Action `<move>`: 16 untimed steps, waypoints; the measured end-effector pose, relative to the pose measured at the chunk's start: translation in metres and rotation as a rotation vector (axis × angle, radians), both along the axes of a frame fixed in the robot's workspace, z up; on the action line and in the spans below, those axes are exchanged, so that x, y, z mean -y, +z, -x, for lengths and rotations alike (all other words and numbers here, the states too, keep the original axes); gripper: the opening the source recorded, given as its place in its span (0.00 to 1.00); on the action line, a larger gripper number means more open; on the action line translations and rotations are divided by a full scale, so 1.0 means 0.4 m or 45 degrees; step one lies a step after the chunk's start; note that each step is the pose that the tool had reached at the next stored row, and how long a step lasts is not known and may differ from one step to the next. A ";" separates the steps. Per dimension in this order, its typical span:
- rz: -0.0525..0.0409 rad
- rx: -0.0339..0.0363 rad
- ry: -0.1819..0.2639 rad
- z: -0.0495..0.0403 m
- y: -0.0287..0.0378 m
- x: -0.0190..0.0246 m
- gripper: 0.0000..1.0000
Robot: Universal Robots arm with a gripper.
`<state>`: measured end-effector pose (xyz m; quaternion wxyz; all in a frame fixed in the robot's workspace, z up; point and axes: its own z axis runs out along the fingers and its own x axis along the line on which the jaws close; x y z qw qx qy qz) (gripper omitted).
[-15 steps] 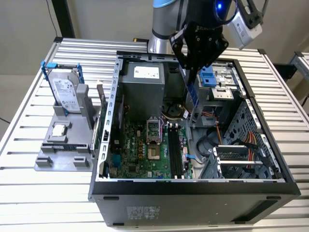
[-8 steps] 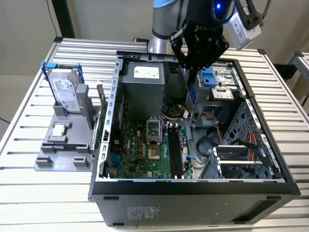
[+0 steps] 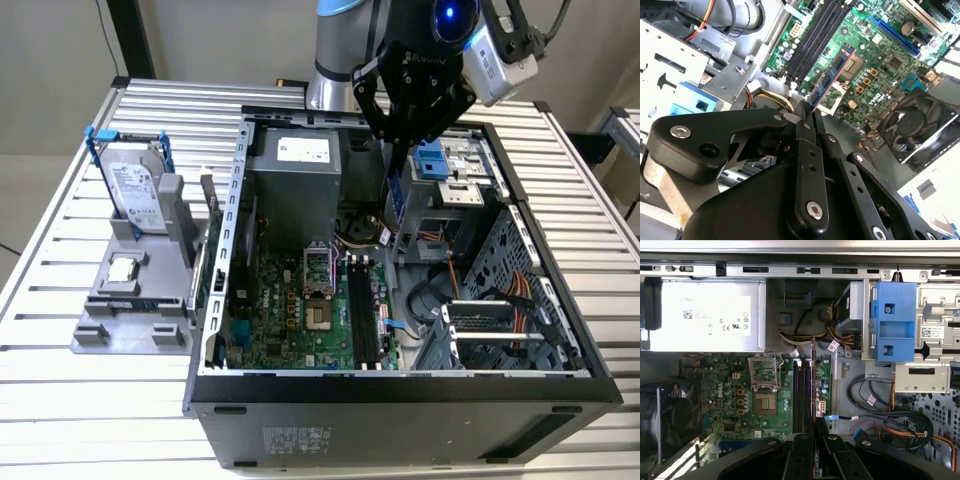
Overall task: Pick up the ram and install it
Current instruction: 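Insert the ram into the slot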
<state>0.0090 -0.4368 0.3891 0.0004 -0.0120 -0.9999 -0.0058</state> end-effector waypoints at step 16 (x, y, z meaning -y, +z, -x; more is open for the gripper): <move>0.000 0.0000 -0.025 -0.002 -0.006 0.000 0.00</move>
